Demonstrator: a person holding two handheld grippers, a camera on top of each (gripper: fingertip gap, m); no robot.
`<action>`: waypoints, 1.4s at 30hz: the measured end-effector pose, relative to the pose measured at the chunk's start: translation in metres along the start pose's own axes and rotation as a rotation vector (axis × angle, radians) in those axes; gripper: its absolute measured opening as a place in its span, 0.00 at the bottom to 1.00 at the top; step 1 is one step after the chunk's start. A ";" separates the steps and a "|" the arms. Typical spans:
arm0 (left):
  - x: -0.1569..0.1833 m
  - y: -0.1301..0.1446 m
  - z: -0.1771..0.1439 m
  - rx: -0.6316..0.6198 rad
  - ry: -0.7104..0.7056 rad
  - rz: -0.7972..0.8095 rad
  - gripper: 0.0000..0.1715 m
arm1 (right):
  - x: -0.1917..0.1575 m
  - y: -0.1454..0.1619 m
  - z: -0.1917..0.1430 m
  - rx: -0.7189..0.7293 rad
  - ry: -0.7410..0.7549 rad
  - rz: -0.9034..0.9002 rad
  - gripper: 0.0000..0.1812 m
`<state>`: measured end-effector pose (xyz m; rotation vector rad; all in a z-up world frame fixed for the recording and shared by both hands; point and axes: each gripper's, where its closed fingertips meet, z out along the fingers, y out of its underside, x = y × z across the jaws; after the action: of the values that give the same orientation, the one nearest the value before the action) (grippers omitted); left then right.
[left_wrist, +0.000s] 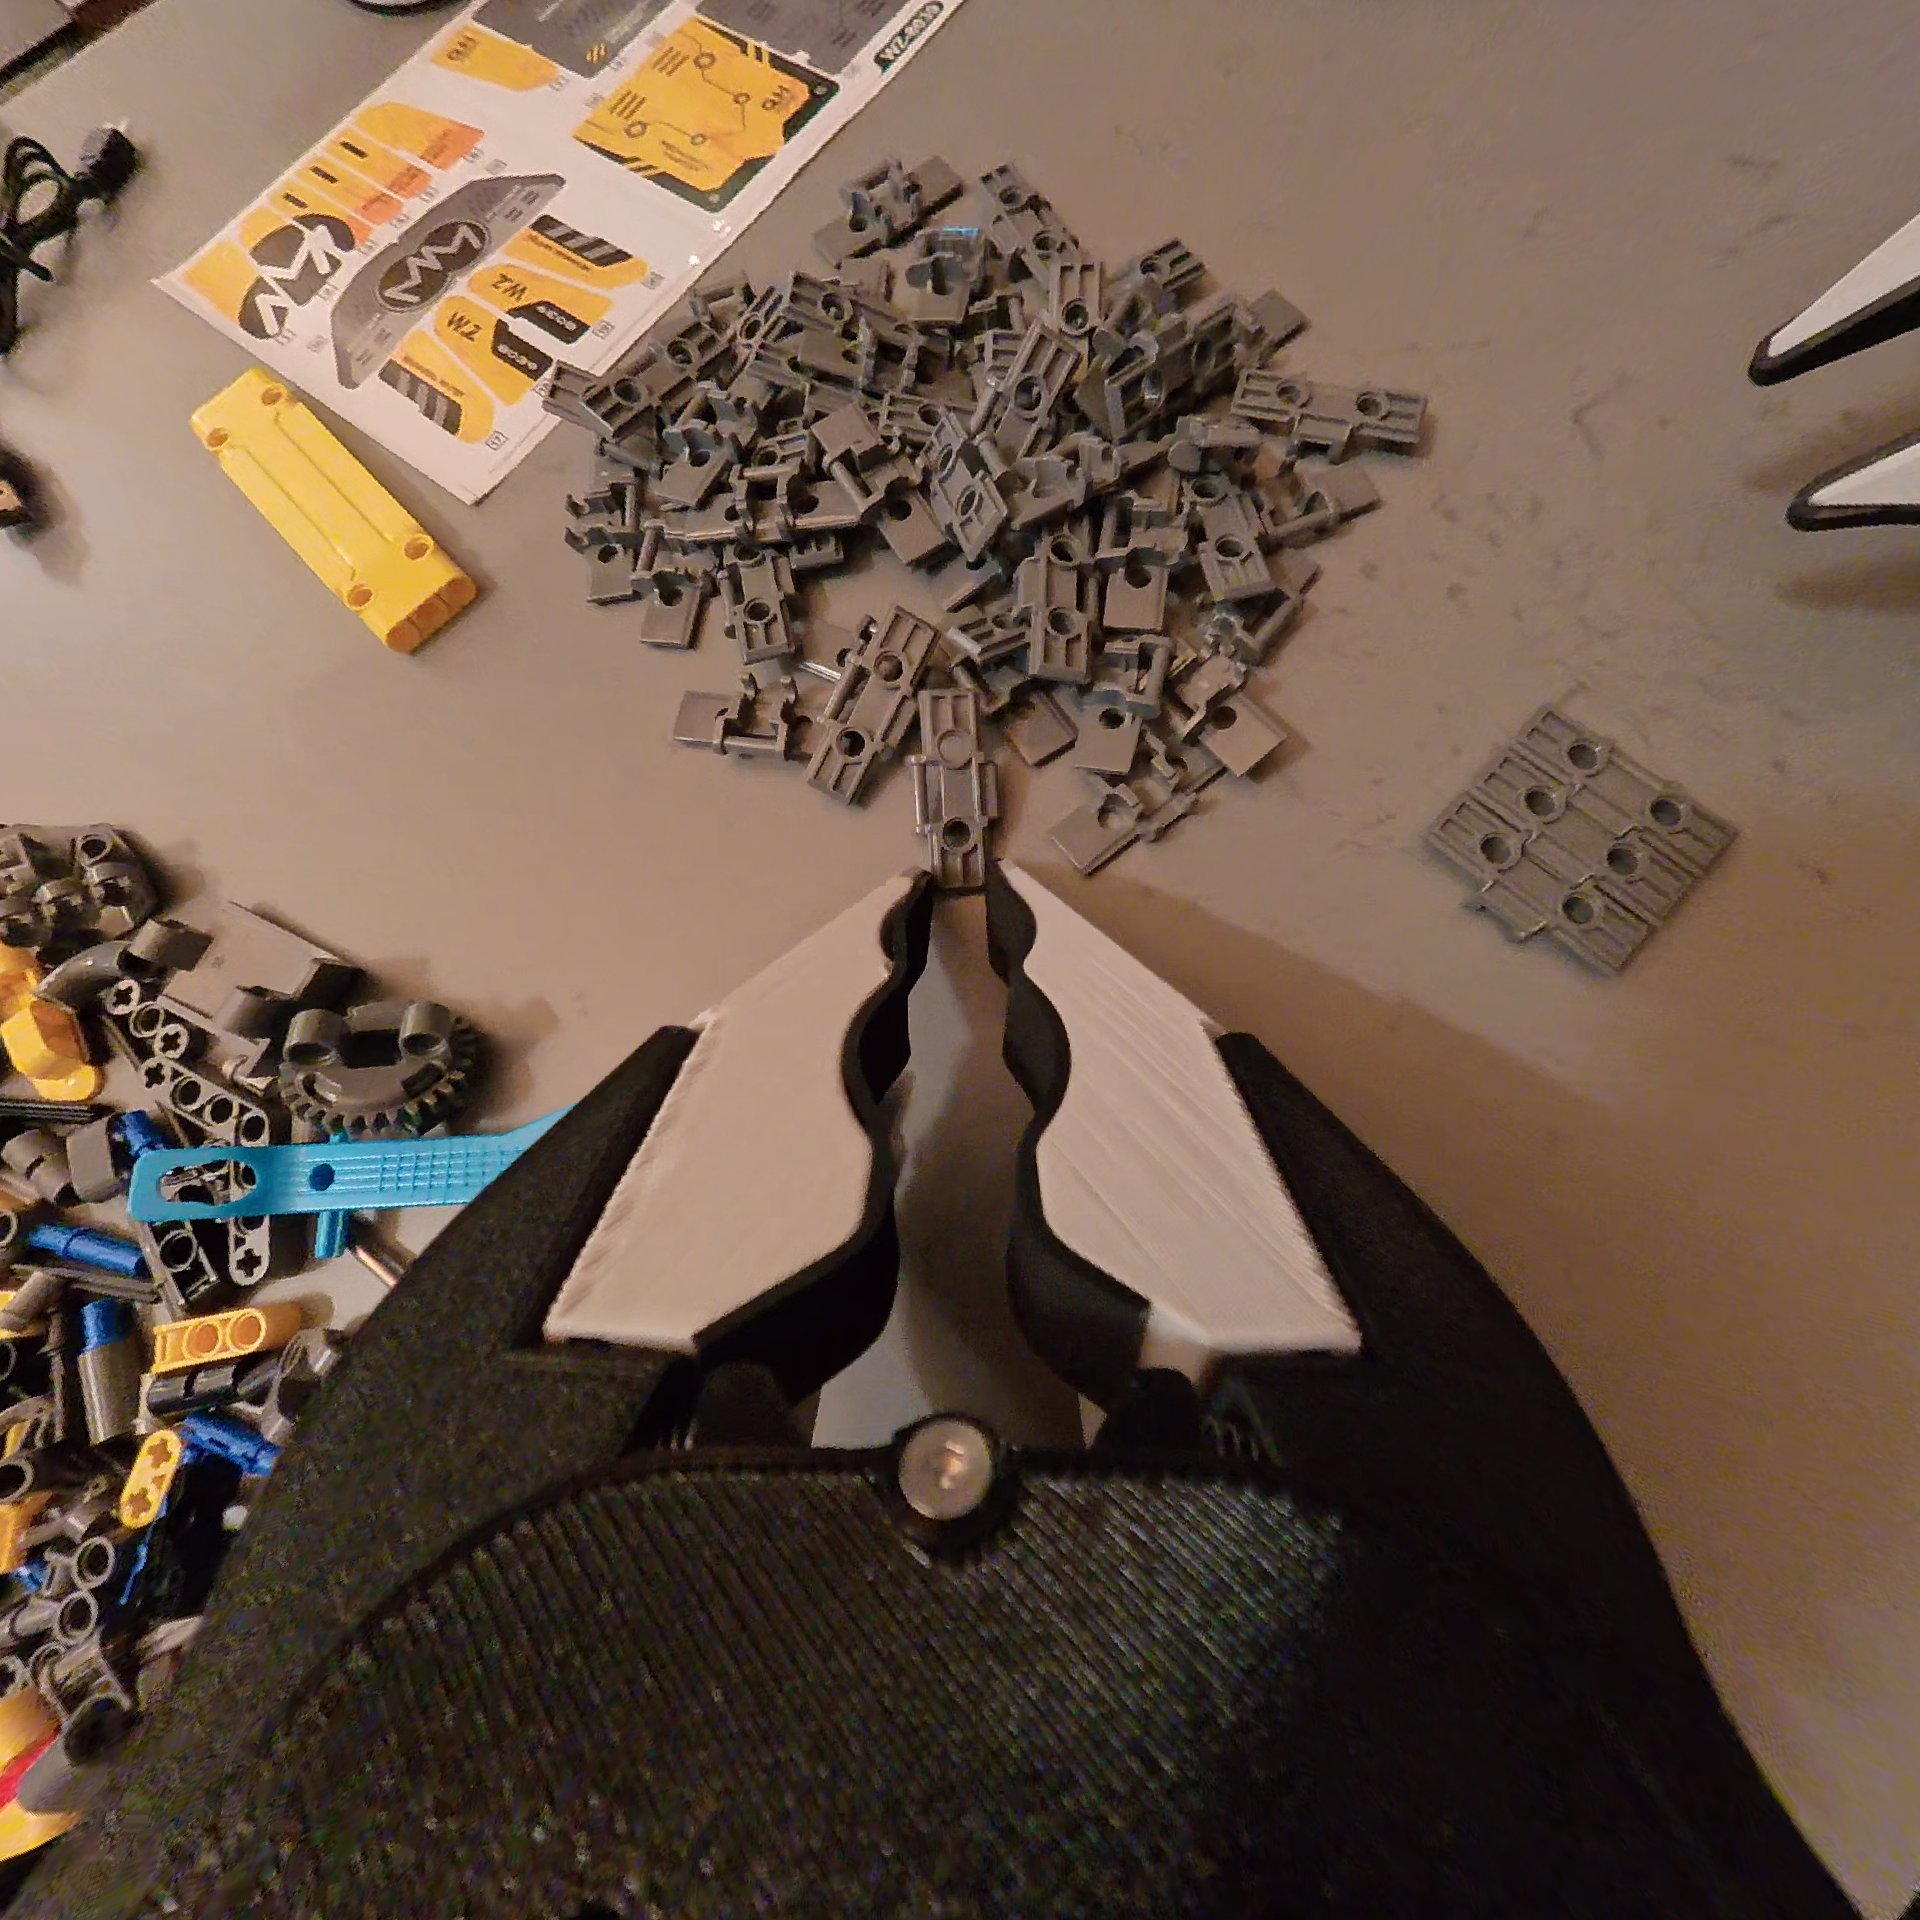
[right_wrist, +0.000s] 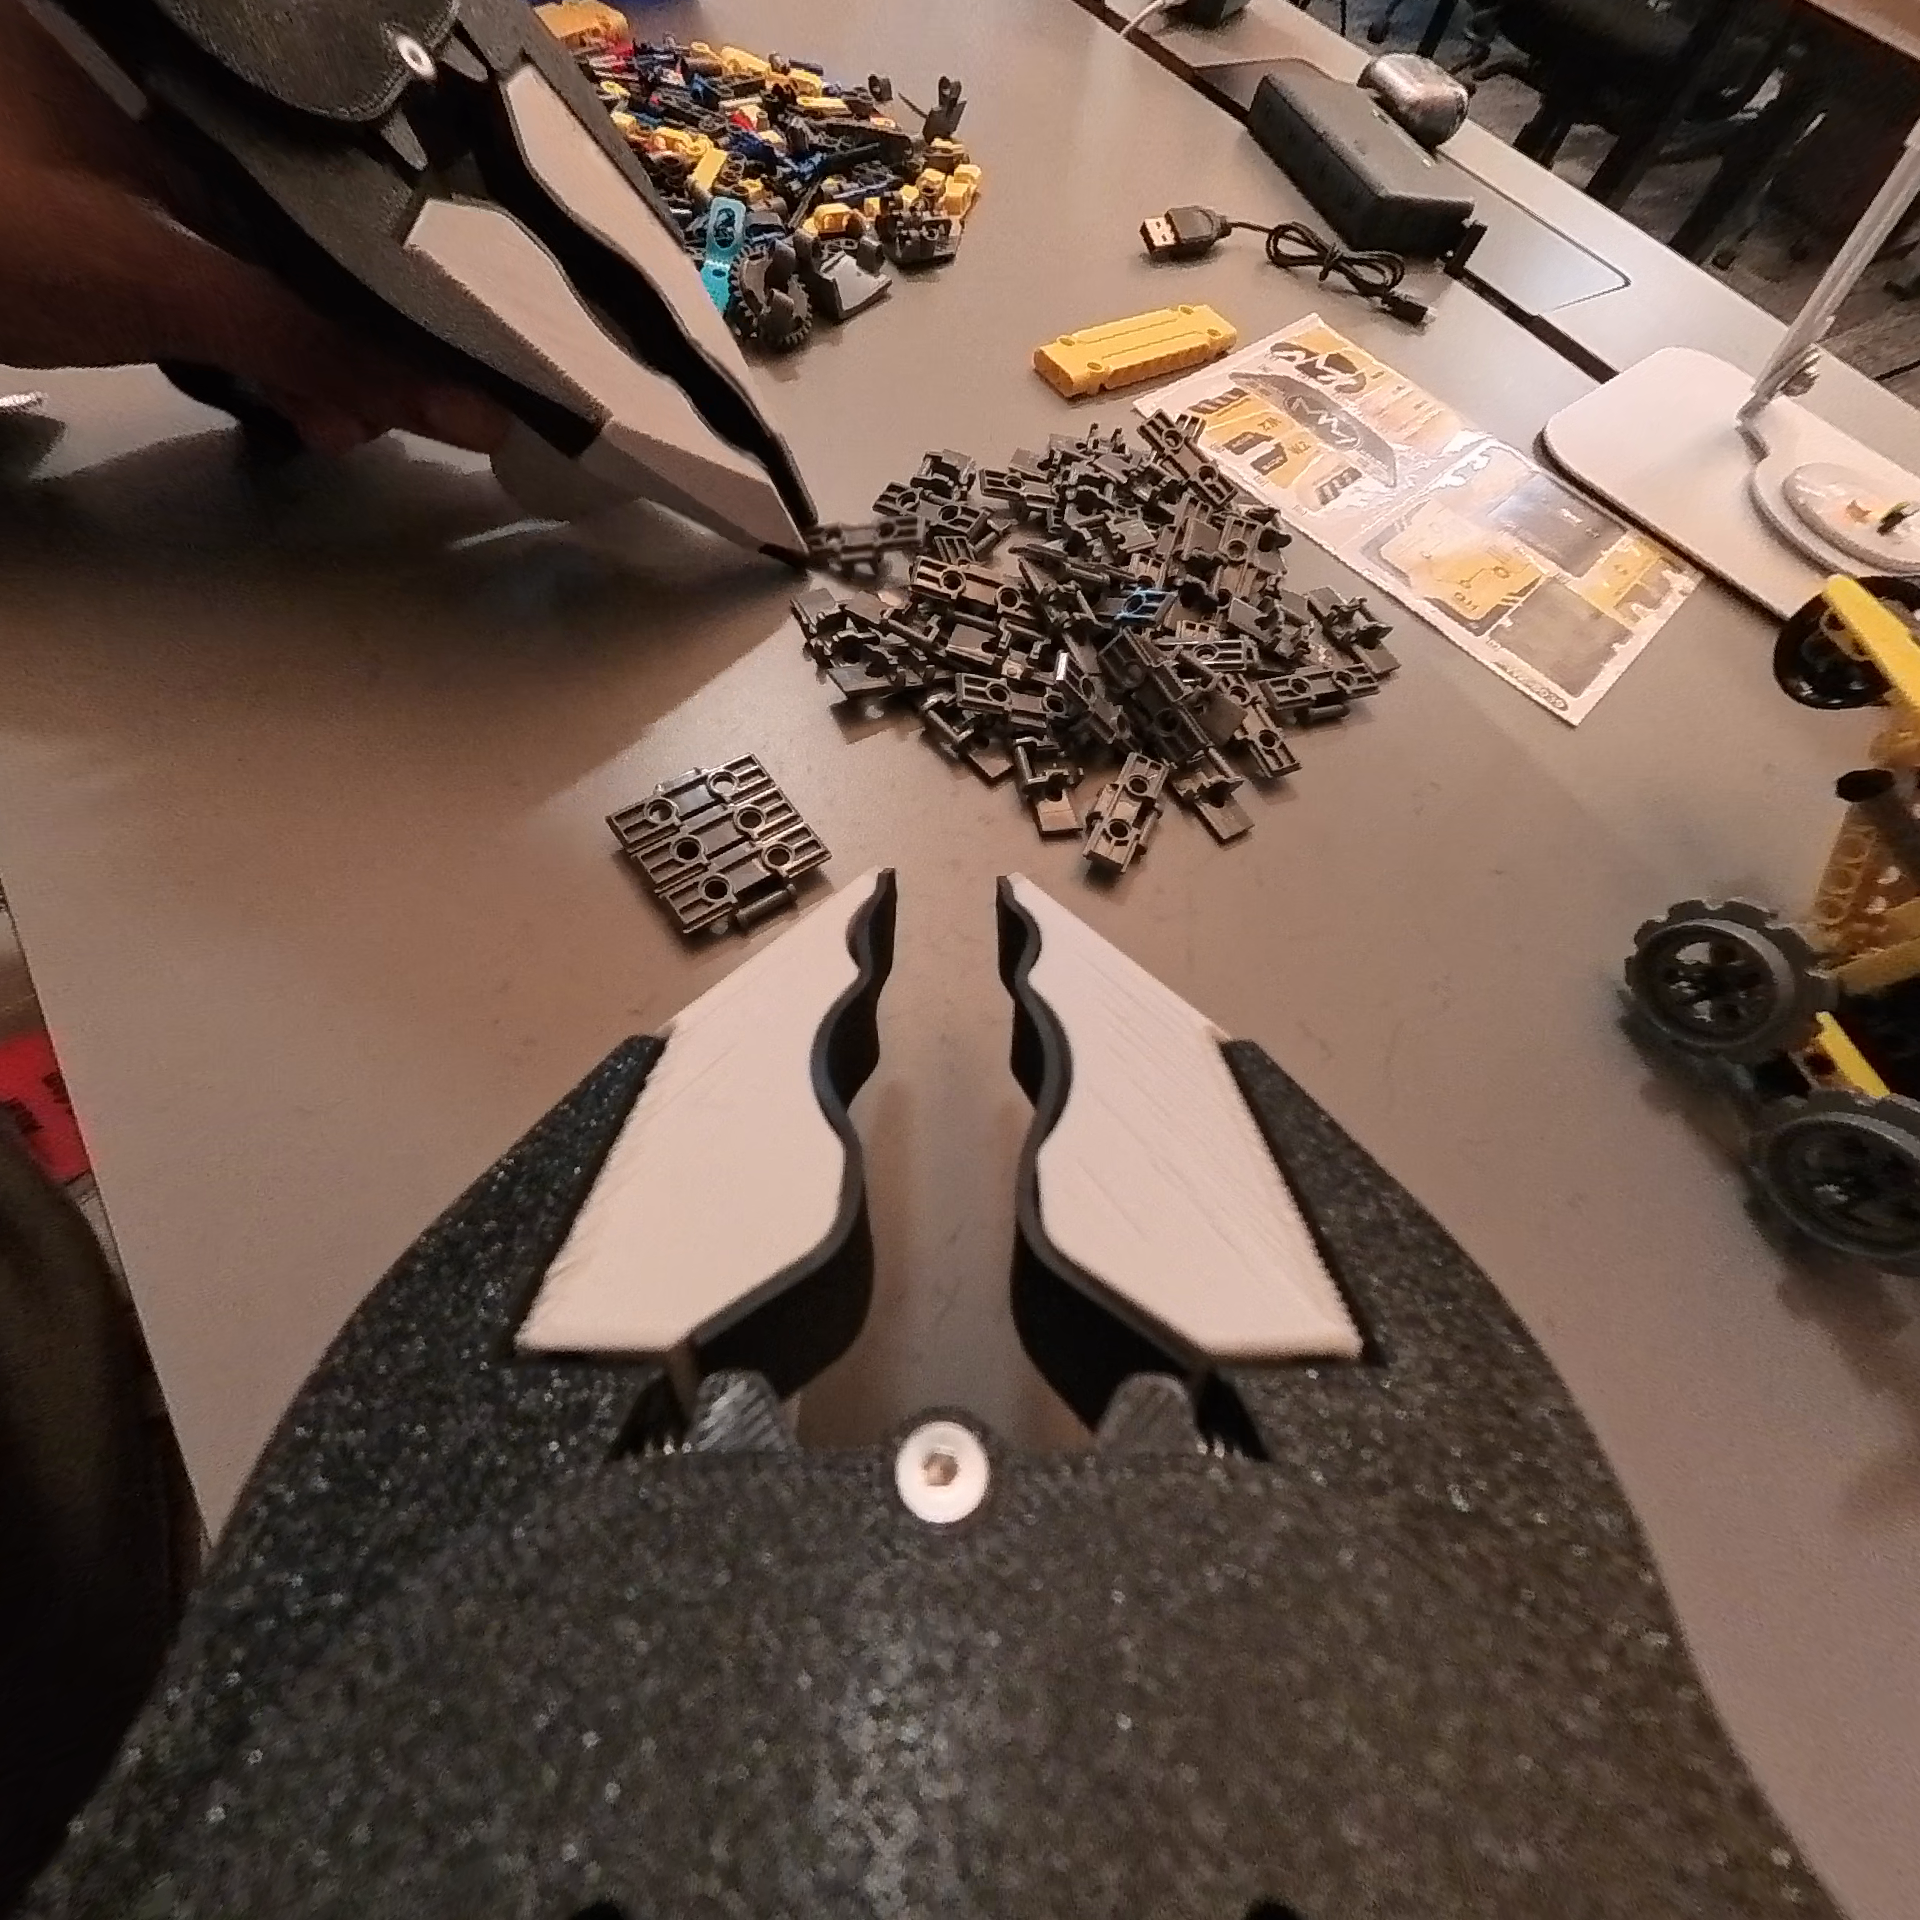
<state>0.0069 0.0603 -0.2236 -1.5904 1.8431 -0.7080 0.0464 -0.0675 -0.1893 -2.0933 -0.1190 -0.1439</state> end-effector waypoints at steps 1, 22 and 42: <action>-0.001 -0.001 -0.001 0.005 -0.007 0.002 0.04 | 0.000 0.000 0.000 0.000 0.000 0.000 0.10; 0.154 -0.040 -0.020 0.136 0.510 0.239 0.05 | -0.002 -0.012 -0.023 0.128 0.063 -0.009 0.09; 0.125 -0.022 -0.027 0.155 0.343 0.198 0.32 | -0.024 0.042 -0.029 -0.161 -0.219 0.199 0.18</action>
<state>-0.0106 -0.0666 -0.2012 -1.2247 2.0934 -1.0538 0.0273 -0.1144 -0.2141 -2.2625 -0.0305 0.2030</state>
